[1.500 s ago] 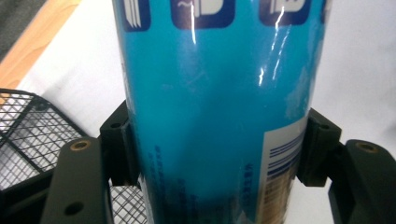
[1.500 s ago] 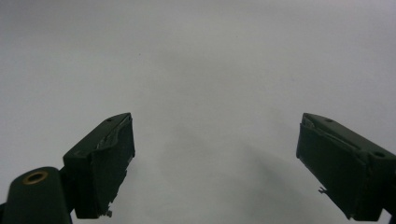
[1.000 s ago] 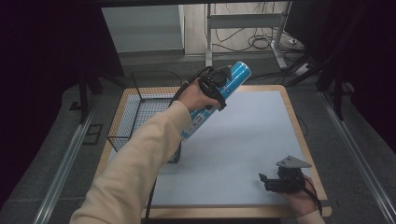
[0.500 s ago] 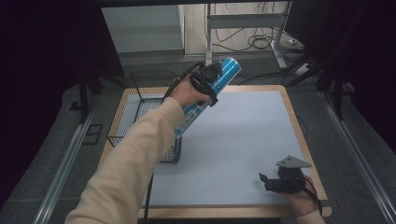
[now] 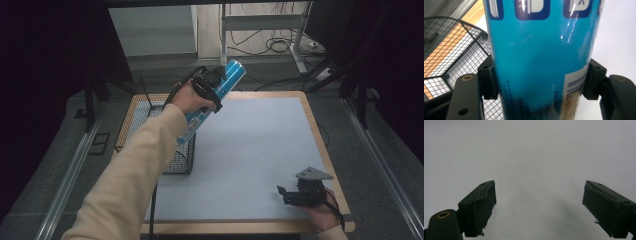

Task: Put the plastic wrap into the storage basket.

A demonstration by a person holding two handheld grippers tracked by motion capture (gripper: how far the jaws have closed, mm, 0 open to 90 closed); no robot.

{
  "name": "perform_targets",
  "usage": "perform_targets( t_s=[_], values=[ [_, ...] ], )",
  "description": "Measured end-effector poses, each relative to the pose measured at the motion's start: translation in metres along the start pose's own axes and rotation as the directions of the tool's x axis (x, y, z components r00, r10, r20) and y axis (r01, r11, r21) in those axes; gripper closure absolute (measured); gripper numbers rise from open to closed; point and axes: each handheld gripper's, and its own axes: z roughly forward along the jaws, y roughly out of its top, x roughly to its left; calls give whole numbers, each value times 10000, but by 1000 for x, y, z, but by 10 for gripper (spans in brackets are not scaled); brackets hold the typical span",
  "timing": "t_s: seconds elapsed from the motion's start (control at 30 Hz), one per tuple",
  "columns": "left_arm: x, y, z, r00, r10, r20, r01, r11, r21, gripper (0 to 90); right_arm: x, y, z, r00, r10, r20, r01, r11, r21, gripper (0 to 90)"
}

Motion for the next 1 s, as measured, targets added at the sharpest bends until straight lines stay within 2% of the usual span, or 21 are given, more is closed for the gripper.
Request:
perform_targets(
  t_s=[0.27, 0.67, 1.0],
  values=[
    [13, -10, 3, 9995, -297, -142, 297, 9995, 45, 315, 0, 0, 0, 10000, -22, 21, 22, 10000, 12, 119],
    [29, -22, 5, 9984, -455, -323, 463, 9986, 238, 315, 0, 0, 1, 10000, -45, 27, 45, 10000, 64, 120],
    [43, -33, 12, 9951, -819, -552, 842, 9956, 404, 315, 1, 0, 2, 10000, -22, 14, 22, 10000, 51, 119]
  ],
)
